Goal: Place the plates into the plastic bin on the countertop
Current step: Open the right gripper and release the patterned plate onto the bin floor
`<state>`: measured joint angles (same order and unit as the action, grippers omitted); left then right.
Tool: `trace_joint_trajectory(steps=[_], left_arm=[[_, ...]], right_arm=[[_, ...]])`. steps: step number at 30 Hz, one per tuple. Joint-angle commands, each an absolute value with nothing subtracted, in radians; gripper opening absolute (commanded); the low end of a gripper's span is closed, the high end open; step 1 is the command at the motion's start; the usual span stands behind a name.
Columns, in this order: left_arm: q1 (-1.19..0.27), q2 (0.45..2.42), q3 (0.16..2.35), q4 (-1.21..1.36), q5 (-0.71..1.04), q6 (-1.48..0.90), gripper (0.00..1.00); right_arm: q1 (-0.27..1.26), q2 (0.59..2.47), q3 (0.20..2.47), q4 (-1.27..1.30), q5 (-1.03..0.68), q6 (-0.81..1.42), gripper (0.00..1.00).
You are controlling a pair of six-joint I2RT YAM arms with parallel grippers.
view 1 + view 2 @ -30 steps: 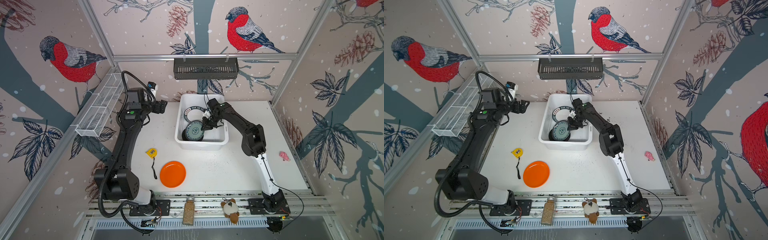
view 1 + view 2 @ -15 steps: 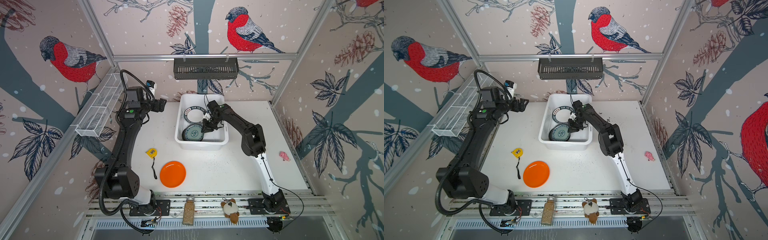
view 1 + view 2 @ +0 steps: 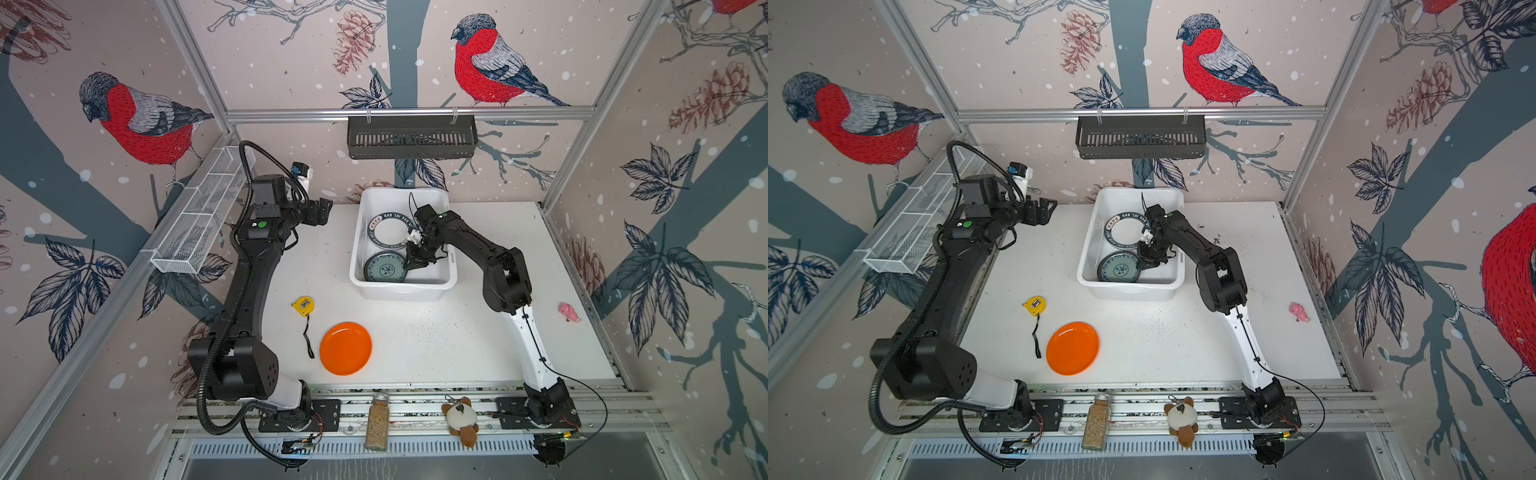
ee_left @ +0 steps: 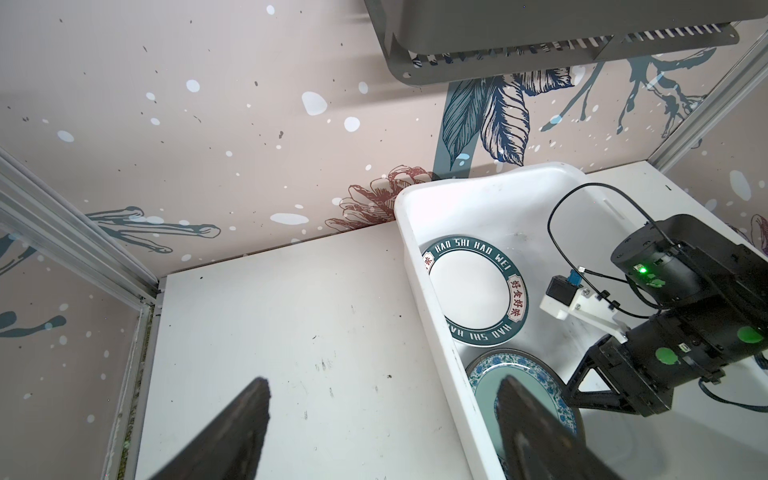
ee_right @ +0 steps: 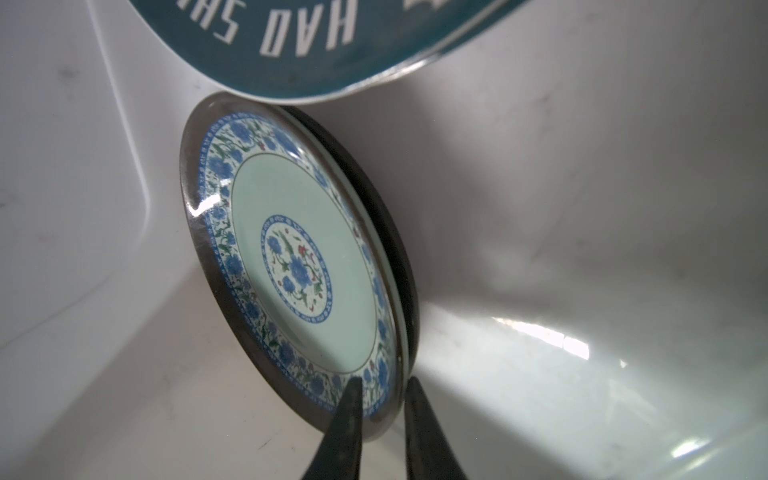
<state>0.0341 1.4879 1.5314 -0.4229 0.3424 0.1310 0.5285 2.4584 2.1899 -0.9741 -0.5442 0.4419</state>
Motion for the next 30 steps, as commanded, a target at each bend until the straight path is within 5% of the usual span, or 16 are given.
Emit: trace_joint_trajectory(steps=[1, 9, 30], left_arm=[[0.037, 1.48, 1.526, -0.383, 0.367, 0.129, 0.85], [0.037, 1.477, 1.518, -0.384, 0.376, 0.13, 0.85], [0.034, 1.458, 1.569, -0.525, 0.367, 0.293, 0.86]], right_arm=[[0.533, 2.442, 2.189, -0.968, -0.537, 0.442, 0.23], [0.535, 2.427, 2.186, -0.988, -0.51, 0.433, 0.32], [0.497, 2.231, 2.307, -0.957, -0.355, 0.481, 0.34]])
